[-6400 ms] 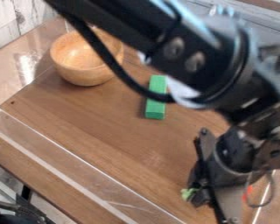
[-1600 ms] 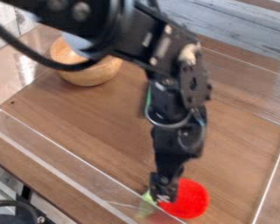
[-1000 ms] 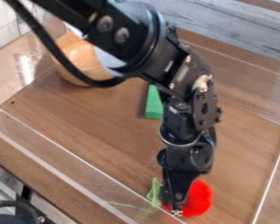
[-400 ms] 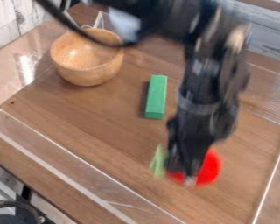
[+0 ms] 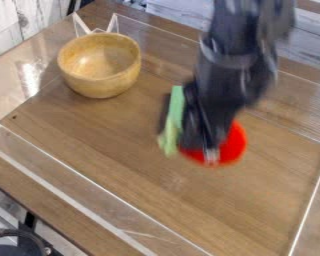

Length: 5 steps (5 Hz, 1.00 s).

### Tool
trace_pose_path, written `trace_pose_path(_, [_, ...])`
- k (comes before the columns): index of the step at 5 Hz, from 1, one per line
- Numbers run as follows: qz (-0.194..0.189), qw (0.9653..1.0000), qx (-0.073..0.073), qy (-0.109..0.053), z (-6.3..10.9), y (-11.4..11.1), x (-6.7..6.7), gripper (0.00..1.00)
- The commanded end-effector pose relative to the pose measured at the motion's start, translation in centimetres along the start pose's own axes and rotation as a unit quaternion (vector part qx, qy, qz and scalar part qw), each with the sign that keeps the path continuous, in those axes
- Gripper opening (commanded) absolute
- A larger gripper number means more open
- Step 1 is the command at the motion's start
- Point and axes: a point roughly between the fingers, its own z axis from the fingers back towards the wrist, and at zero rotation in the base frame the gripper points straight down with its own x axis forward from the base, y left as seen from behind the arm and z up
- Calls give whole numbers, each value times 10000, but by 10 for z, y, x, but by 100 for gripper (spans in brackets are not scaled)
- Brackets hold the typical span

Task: Move the red object to the left side of the table

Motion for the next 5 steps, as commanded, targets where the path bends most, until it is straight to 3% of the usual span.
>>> trace_pose_path(1, [-111, 9990, 401, -189, 19, 21, -15, 0])
trace_pose_path(2, [-297, 9976, 546, -319, 17, 38, -37, 0])
trace_pose_path(3, [-370, 9966, 579, -458, 14, 45, -61, 0])
trace_pose_path(4, [-482, 9953, 591, -599, 14, 40, -56, 0])
trace_pose_path(5, [-662, 9936, 593, -702, 7, 51, -56, 0])
